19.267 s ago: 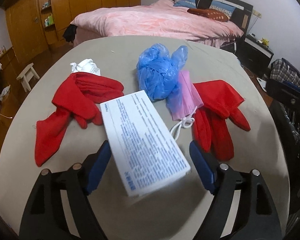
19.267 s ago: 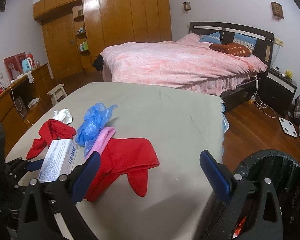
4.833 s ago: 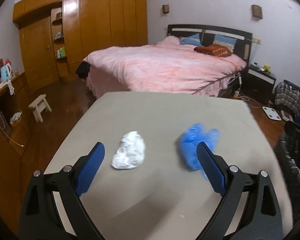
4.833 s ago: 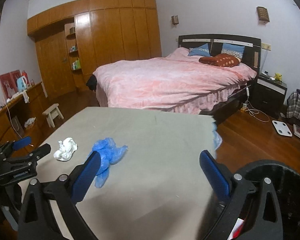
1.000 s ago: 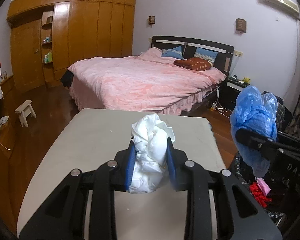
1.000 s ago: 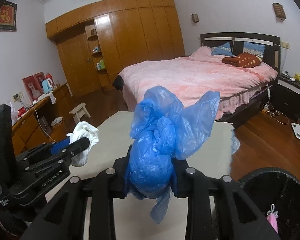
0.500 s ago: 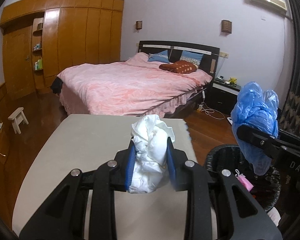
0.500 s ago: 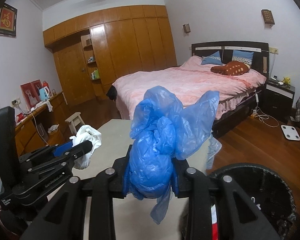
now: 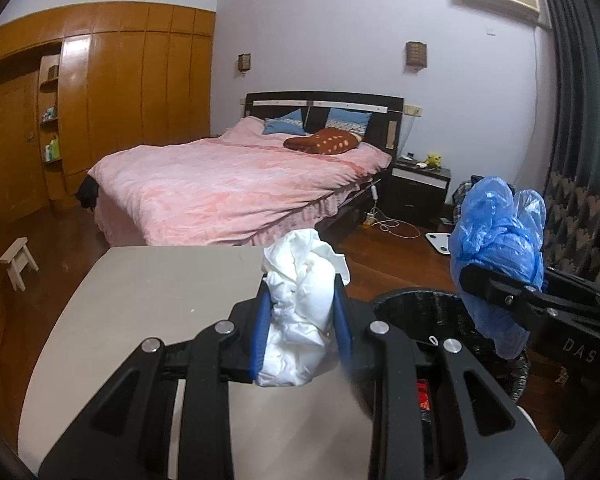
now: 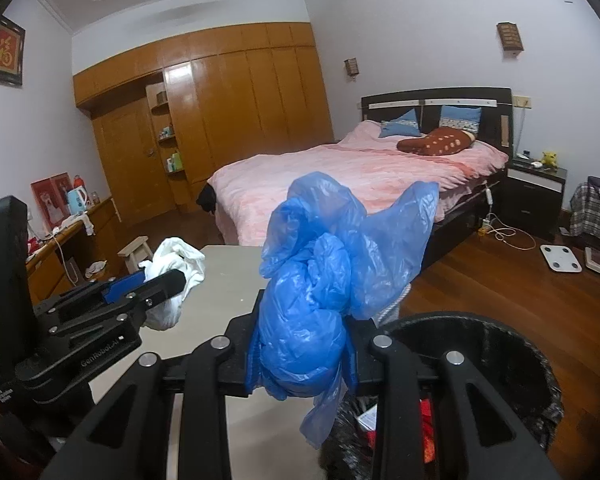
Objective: Collect trash
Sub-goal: 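Carry the white cloth and blue shoe covers over the bin and release both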
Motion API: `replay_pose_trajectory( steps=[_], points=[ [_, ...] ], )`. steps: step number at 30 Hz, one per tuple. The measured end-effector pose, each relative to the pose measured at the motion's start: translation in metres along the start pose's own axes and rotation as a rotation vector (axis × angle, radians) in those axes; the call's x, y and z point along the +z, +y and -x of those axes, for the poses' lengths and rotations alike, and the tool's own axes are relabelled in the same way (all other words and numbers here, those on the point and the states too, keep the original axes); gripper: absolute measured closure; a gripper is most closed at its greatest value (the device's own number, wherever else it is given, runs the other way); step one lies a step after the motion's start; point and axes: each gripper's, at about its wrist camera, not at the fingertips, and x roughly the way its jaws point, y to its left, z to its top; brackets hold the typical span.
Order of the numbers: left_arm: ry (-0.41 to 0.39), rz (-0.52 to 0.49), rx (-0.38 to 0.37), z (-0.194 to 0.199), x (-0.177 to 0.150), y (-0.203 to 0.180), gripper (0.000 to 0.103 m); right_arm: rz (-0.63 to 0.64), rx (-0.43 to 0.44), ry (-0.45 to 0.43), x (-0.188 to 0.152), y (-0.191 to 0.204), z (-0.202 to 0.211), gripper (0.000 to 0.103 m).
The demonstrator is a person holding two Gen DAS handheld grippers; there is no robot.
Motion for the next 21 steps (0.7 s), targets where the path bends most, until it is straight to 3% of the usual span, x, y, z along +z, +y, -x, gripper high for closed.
replay_pose_trajectory(
  steps=[21],
  points=[
    [0.012, -0.070, -0.125, -0.016, -0.007, -0.064, 0.075, -0.055, -0.137, -0.005, -0.019, -0.058, 0.035, 0.071]
  ],
)
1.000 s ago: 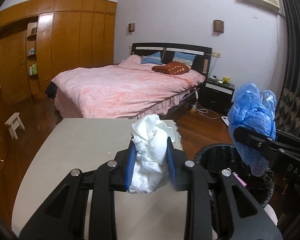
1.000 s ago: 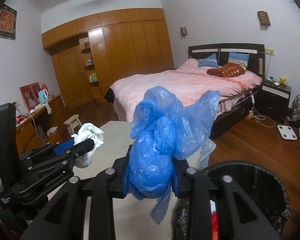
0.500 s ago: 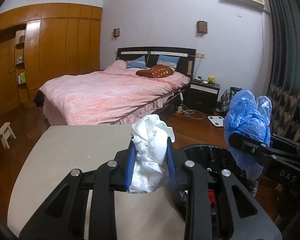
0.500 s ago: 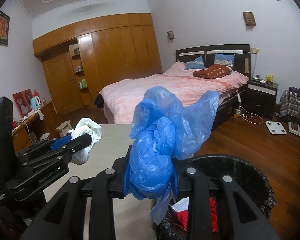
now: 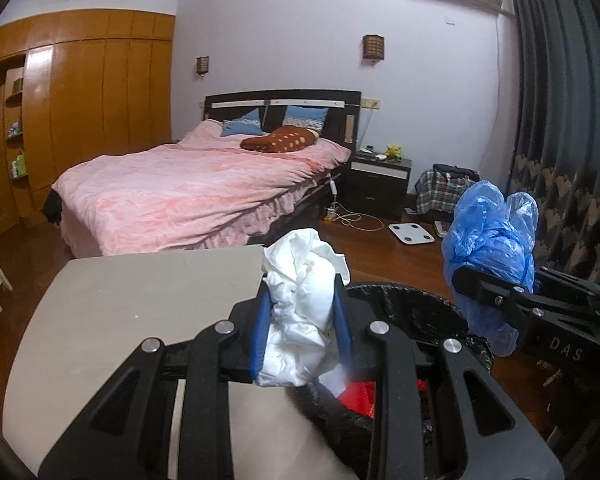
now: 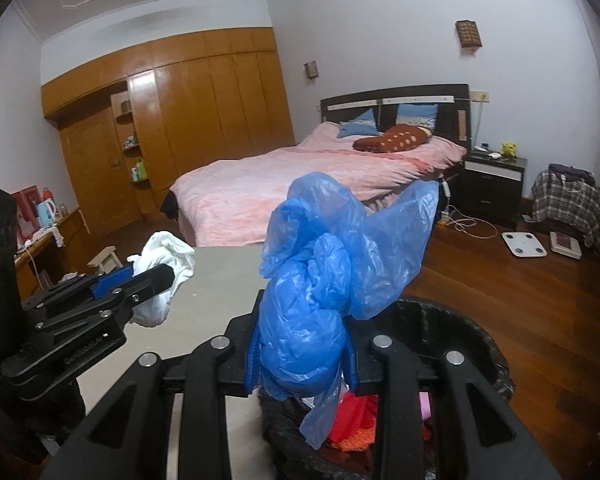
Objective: Collect trash
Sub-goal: 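Carry the white cloth and blue shoe covers over the bin and release both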
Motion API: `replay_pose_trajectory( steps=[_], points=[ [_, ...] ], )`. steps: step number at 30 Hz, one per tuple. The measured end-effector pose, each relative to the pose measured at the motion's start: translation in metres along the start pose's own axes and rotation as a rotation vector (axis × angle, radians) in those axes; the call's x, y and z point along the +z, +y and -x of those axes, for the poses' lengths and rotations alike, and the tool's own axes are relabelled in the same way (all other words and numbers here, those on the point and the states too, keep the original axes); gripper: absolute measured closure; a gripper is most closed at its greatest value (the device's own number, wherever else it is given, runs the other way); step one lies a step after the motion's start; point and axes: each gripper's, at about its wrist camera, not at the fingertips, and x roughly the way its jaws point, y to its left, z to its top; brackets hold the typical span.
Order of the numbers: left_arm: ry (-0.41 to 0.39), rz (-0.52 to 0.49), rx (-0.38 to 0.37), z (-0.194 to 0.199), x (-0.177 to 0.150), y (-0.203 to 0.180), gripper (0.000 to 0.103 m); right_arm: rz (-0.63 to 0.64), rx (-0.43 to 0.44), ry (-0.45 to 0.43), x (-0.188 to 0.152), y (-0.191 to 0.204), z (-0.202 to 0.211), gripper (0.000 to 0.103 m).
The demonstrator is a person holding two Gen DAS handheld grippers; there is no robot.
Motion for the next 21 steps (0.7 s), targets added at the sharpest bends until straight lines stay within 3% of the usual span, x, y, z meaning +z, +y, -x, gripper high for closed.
replay_pose_trajectory(
  steps=[21],
  points=[
    [0.102, -0.048, -0.163, -0.102, -0.015, -0.043, 0.074, -0.054, -0.141, 0.125, -0.031, -0.077, -0.044, 0.071]
  ],
)
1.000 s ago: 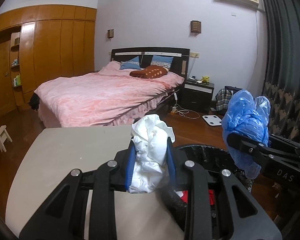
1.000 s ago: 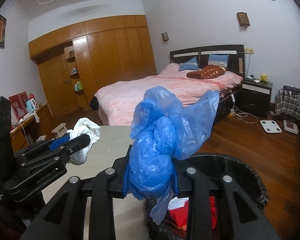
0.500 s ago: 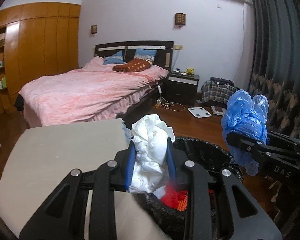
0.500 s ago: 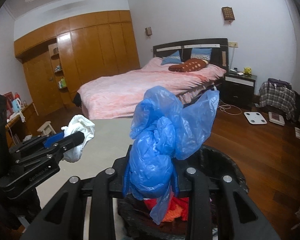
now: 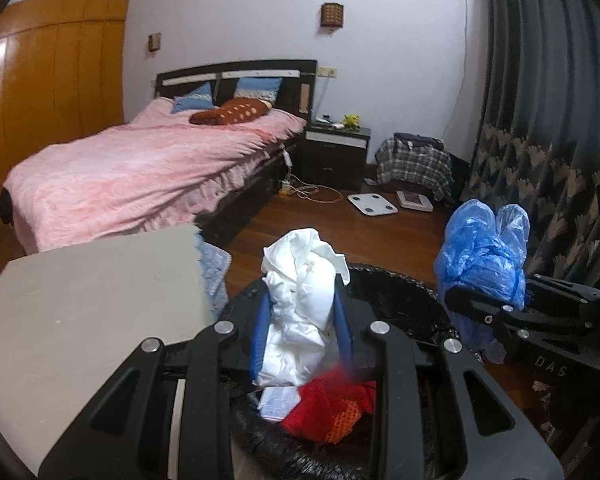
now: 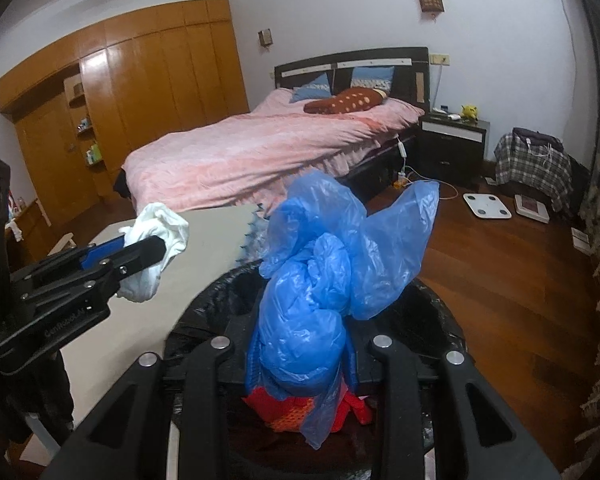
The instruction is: Collect trash
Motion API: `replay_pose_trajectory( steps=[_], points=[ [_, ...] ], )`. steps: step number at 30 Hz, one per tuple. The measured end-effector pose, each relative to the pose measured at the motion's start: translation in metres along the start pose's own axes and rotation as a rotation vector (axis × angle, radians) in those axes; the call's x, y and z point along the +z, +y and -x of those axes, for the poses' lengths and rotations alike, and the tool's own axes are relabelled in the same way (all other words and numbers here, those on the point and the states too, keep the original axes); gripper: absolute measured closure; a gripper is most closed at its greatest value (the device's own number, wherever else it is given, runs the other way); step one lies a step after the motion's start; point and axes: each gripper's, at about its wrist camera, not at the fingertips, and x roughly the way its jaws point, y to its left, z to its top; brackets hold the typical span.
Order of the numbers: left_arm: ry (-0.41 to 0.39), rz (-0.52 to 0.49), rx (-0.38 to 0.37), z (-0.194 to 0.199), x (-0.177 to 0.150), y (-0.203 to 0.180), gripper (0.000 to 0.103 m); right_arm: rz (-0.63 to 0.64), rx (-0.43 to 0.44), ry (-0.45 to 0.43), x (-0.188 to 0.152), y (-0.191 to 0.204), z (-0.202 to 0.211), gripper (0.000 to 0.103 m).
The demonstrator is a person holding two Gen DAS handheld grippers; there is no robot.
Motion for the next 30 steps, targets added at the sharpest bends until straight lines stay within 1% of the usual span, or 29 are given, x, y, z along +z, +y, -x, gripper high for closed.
replay_pose_trajectory(
  steps=[1, 2, 3, 5, 6, 7, 8, 9, 10, 11, 12, 13, 14, 20, 26, 30],
  points=[
    [0.002, 0.001, -0.012, -0.005, 0.000, -0.001, 0.072, -0.003, -0.003, 0.006, 0.000, -0.002, -0.003, 0.067],
    [0.004, 0.002, -0.026, -0.008, 0.000, 0.001, 0.064, -0.004, -0.009, 0.009, -0.001, -0.003, -0.005, 0.060],
    [0.011, 0.004, -0.046, -0.012, 0.000, 0.001, 0.052, -0.002, -0.016, 0.014, -0.002, -0.004, -0.007, 0.058],
    [0.017, 0.012, -0.063, -0.017, -0.001, 0.002, 0.043, 0.001, -0.035, 0.020, -0.003, -0.008, -0.010, 0.049],
    [0.019, 0.013, -0.067, -0.018, -0.001, 0.003, 0.040, -0.001, -0.037, 0.022, -0.004, -0.009, -0.010, 0.048],
    [0.020, 0.014, -0.065, -0.018, -0.003, 0.005, 0.039, -0.004, -0.040, 0.022, -0.004, -0.011, -0.010, 0.044],
    [0.018, 0.017, -0.060, -0.018, -0.003, 0.007, 0.036, -0.006, -0.045, 0.020, -0.004, -0.012, -0.009, 0.038],
    [0.016, 0.019, -0.055, -0.018, -0.003, 0.006, 0.032, -0.006, -0.049, 0.018, -0.005, -0.012, -0.008, 0.036],
    [0.015, 0.021, -0.047, -0.017, -0.003, 0.007, 0.030, -0.005, -0.051, 0.016, -0.004, -0.013, -0.007, 0.029],
    [0.014, 0.024, -0.037, -0.015, -0.002, 0.009, 0.026, -0.004, -0.056, 0.014, -0.003, -0.012, -0.005, 0.017],
    [0.012, 0.027, -0.025, -0.012, -0.001, 0.012, 0.022, -0.004, -0.062, 0.011, -0.002, -0.011, -0.003, 0.012],
    [0.009, 0.028, -0.016, -0.010, 0.001, 0.013, 0.020, -0.003, -0.067, 0.004, -0.001, -0.010, 0.001, 0.007],
    [0.006, 0.028, -0.003, -0.006, 0.001, 0.016, 0.016, -0.005, -0.068, -0.001, 0.000, -0.009, 0.004, 0.006],
    [0.017, 0.013, 0.079, 0.023, 0.002, 0.029, 0.010, -0.058, -0.031, 0.031, 0.008, -0.001, 0.016, 0.006],
    [0.020, 0.018, 0.132, 0.058, 0.001, 0.035, 0.008, -0.023, 0.010, 0.022, 0.016, 0.025, 0.037, 0.006],
    [0.014, 0.028, 0.149, 0.078, -0.003, 0.038, 0.008, -0.004, 0.035, 0.014, 0.023, 0.039, 0.050, 0.006]
  ],
)
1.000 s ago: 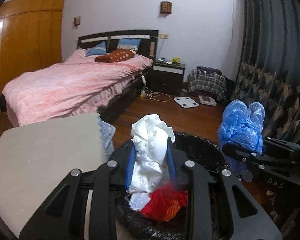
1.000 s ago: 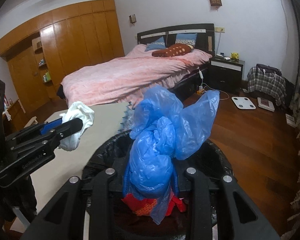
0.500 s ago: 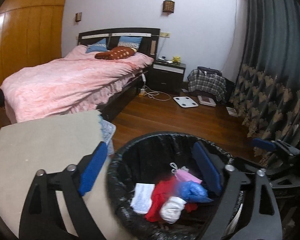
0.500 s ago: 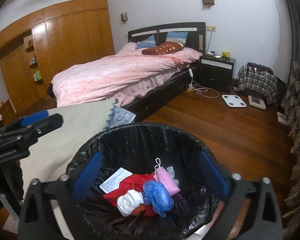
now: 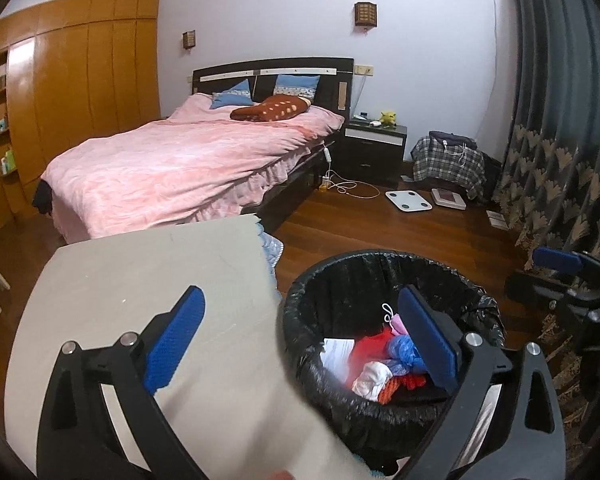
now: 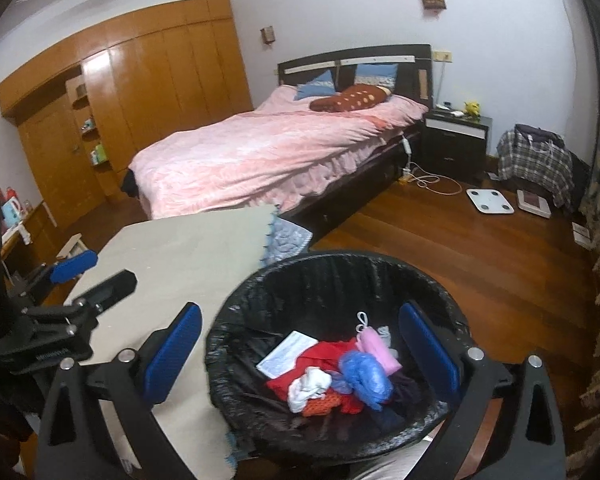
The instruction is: Collect trash
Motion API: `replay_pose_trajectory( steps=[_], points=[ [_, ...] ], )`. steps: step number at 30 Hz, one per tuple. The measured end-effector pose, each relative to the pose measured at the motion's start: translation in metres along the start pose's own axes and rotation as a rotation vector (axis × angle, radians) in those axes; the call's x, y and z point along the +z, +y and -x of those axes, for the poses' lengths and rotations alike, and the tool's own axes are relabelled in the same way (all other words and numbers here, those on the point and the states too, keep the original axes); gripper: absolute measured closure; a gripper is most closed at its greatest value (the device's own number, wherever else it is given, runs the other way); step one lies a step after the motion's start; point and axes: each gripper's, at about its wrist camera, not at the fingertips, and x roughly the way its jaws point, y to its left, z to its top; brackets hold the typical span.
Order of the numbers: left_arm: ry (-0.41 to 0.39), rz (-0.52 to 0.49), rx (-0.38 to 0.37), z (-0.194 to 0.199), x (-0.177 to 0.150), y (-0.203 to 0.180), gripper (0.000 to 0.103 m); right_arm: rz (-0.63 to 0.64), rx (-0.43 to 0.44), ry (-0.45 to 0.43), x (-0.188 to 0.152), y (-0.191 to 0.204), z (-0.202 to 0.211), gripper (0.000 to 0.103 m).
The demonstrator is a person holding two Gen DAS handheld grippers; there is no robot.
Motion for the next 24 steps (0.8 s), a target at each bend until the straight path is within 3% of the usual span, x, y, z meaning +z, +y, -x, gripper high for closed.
replay_pose_trajectory(
  steps=[9, 24],
  points=[
    [-0.020, 0.018, 0.035, 0.033, -0.003, 0.004, 0.008, 0.053, 0.029, -0.015, 0.007, 0.023, 0.016, 0.006],
    [-0.031, 0.036, 0.053, 0.046, -0.002, 0.007, 0.008, 0.068, 0.038, -0.016, 0.005, 0.028, 0.015, 0.006]
  ],
)
